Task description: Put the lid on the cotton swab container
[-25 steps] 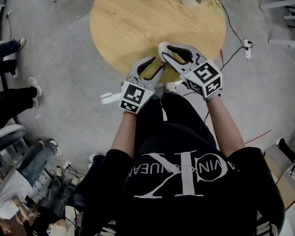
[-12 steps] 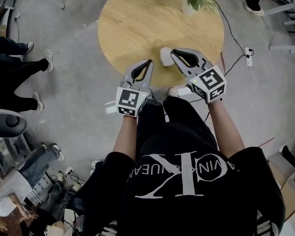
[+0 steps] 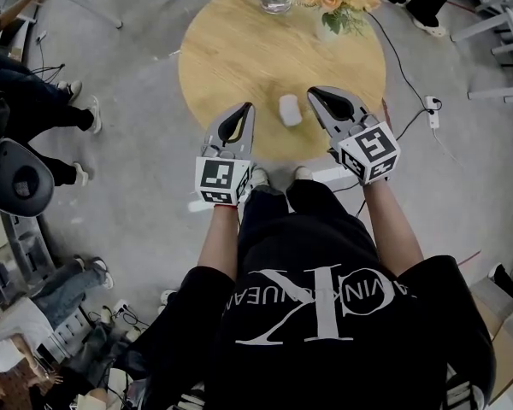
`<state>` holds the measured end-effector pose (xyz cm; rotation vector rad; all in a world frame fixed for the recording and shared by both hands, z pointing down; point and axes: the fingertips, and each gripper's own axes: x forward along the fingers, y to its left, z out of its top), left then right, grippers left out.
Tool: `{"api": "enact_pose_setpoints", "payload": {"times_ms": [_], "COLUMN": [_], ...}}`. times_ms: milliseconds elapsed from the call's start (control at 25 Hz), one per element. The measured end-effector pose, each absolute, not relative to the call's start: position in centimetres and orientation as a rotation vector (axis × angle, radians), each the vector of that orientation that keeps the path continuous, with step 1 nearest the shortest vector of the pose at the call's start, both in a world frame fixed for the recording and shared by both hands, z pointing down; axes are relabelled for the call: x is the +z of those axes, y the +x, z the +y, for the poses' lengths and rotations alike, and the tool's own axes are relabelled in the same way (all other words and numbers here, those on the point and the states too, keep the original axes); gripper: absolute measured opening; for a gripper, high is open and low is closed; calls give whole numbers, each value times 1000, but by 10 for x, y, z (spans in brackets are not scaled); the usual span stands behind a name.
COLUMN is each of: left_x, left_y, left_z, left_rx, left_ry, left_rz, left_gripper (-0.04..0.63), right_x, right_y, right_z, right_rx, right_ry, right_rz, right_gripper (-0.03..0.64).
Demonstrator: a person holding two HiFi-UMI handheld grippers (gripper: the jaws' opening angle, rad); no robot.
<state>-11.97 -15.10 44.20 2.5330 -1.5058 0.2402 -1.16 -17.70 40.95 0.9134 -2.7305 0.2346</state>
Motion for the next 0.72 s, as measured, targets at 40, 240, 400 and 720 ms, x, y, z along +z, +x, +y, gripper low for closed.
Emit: {"api": "enact_pose_setpoints", "payload": {"times_ms": [40,240,400,720], "left_x": [439,424,410,387], "left_y": [-122,-134,-143,-157], "left_z": [-152,-158,-164,-172], "left_rx": [235,214,186,150], "left_ry": [2532,2529,2529,2521], "left_rz": [-1519,-1592,-1642,-1720], "left_gripper": [11,11,11,11], "right_x": [406,392,381,363], "right_y": [-11,-5,-1,3], "right_z": [-178,-186,-193,-201], "right_rx": [231,213,202,174], "right_ry": [925,978,1021,1057], "right_rz": [-2739,-2777,-2803,-2839], "right_gripper": [23,21,20,18]}}
